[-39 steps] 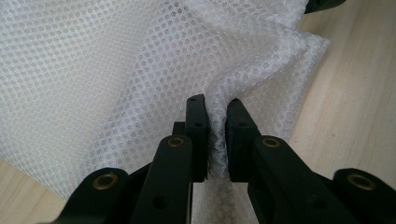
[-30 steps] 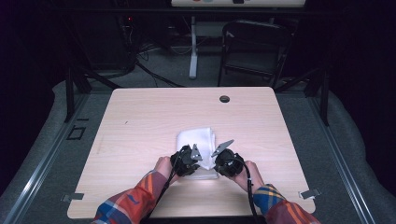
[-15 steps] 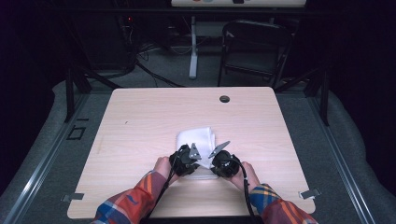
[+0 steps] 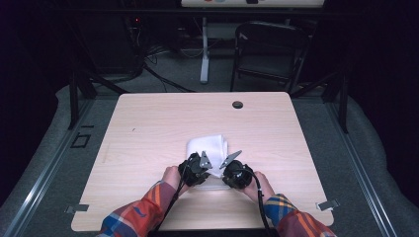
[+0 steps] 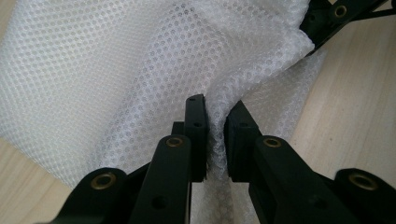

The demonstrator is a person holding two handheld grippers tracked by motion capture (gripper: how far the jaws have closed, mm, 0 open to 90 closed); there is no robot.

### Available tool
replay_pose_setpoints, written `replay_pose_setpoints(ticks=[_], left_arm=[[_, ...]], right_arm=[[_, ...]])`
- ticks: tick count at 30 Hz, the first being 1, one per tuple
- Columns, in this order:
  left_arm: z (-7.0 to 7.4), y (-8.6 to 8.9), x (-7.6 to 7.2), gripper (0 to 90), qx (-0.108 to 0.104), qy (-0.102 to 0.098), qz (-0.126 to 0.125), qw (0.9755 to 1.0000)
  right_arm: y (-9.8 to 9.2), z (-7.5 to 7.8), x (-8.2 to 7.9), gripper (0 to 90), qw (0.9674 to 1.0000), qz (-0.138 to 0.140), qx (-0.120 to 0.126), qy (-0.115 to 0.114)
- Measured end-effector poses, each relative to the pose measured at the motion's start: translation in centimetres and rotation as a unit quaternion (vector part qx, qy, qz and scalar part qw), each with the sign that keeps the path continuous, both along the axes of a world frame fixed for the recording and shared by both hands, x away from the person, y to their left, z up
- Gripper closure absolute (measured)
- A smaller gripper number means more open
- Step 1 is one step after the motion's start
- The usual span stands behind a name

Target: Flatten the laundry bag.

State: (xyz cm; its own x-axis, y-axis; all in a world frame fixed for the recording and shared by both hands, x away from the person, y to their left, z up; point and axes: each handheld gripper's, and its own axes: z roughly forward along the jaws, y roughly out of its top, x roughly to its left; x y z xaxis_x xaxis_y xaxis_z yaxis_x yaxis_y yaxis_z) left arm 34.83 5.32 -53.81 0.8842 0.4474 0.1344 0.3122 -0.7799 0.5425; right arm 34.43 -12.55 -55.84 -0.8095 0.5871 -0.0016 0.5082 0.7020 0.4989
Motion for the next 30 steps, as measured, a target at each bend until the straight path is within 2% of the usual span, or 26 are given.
replay_pose_setpoints(ticks=[1,2,3,18,27,30], left_arm=[[0.1,0.0,0.0,81.3,-0.002,-0.001,0.002,1.0],[0.1,0.0,-0.1,81.4,-0.002,-0.004,0.005,1.0],[0.2,0.1,-0.1,81.4,-0.005,-0.006,0.007,0.9999],[1.1,1.2,0.0,81.1,-0.025,-0.003,0.022,0.9995],[1.2,1.3,0.0,80.9,-0.015,-0.002,0.027,0.9995],[1.2,1.4,0.0,81.0,-0.013,-0.004,0.029,0.9995]], right_arm=[[0.0,0.0,0.0,90.0,1.0,0.0,0.0,0.0],[0.1,0.2,0.1,90.0,0.9998,0.008,-0.016,0.0],[0.1,0.2,0.1,90.0,0.9998,0.008,-0.018,0.0],[-0.1,0.2,0.2,90.0,0.9997,0.015,-0.018,0.0],[-0.2,0.1,0.1,90.0,0.9999,0.013,-0.007,-0.004],[-0.2,0.1,0.2,90.0,0.9998,0.016,-0.01,-0.003]])
